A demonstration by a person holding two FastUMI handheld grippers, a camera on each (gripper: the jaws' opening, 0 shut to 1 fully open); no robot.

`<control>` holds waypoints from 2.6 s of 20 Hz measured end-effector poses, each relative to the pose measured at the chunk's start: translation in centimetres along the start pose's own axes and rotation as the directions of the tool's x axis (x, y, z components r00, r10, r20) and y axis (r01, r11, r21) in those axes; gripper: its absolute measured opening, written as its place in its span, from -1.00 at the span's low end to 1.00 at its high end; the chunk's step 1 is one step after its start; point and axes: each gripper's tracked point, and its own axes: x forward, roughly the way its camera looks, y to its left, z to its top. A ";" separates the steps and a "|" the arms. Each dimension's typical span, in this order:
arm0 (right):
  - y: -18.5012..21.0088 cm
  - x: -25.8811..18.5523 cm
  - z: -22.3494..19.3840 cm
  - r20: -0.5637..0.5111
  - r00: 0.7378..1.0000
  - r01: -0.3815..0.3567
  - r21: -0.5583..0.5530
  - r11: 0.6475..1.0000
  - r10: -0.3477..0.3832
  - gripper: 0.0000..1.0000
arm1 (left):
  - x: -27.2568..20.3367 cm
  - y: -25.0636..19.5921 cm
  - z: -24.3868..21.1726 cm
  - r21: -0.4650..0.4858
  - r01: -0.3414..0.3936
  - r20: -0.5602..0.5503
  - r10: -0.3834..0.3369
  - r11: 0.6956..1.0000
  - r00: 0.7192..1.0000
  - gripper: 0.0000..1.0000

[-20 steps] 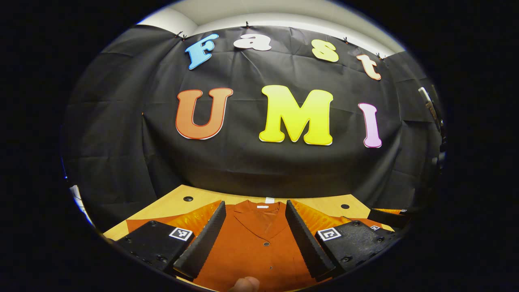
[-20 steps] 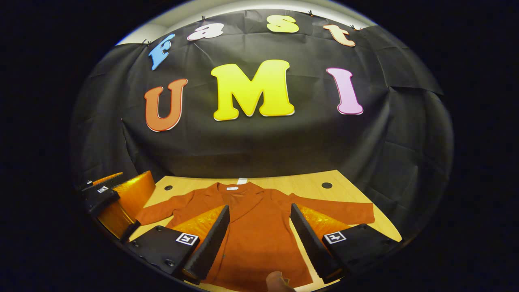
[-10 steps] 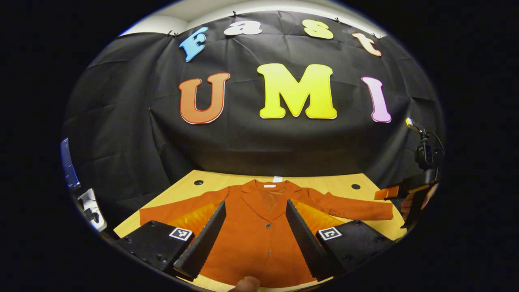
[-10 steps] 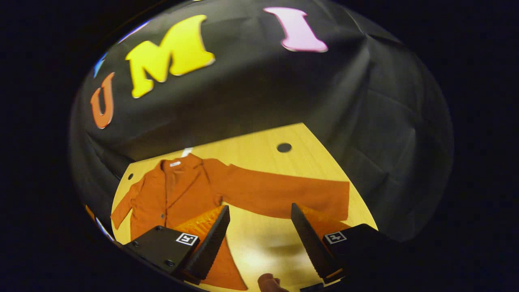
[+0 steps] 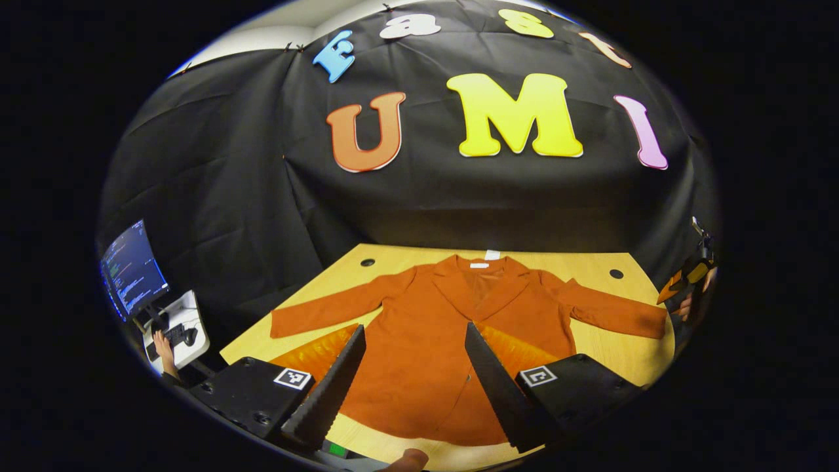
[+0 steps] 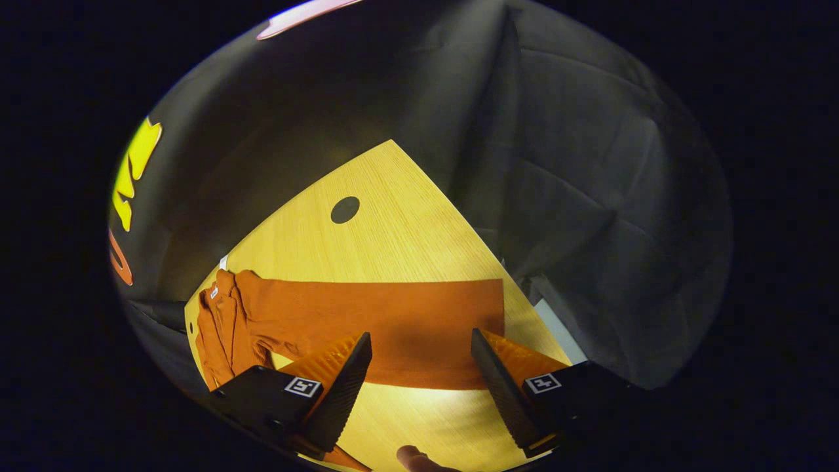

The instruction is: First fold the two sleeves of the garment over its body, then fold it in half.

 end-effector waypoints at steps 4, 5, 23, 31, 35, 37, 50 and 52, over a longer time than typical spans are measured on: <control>-0.3 0.9 0.7 -0.005 0.999 0.037 0.002 0.999 -0.037 0.94 | -0.3 0.4 -1.4 -0.010 0.029 -0.091 -0.030 1.000 0.995 0.98; -0.2 1.0 1.0 0.001 0.999 0.037 0.012 0.999 -0.037 0.93 | -0.4 0.4 -1.4 0.000 0.050 -0.109 -0.050 0.999 0.993 0.98; -2.2 1.2 -1.1 -0.253 0.961 0.132 0.071 0.989 -0.110 0.63 | -1.6 5.4 -2.5 0.028 0.068 -0.139 -0.063 0.997 0.988 0.98; -3.8 1.2 -0.8 -0.254 0.950 0.215 0.105 0.971 -0.183 -0.52 | -1.7 6.4 -4.2 0.007 0.068 -0.164 -0.066 0.998 0.984 0.98; -4.0 1.4 -1.5 -0.261 0.947 0.222 0.104 0.969 -0.189 -0.92 | -1.5 7.0 -4.9 -0.006 0.066 -0.173 -0.066 0.998 0.983 0.98; -3.6 0.7 -0.8 -0.261 0.951 0.196 0.092 0.976 -0.166 -0.97 | -1.5 7.2 -5.3 -0.010 0.071 -0.180 -0.071 0.997 0.981 0.98; 4.7 -3.3 0.0 -0.181 0.981 -0.054 0.084 0.995 0.068 -1.00 | -0.1 8.5 -5.8 -0.016 0.097 -0.182 -0.098 0.995 0.978 0.97; 8.0 -4.6 -0.3 -0.166 0.977 -0.121 0.093 0.988 0.135 -1.00 | 0.3 8.3 -5.8 -0.016 0.111 -0.179 -0.112 0.994 0.977 0.97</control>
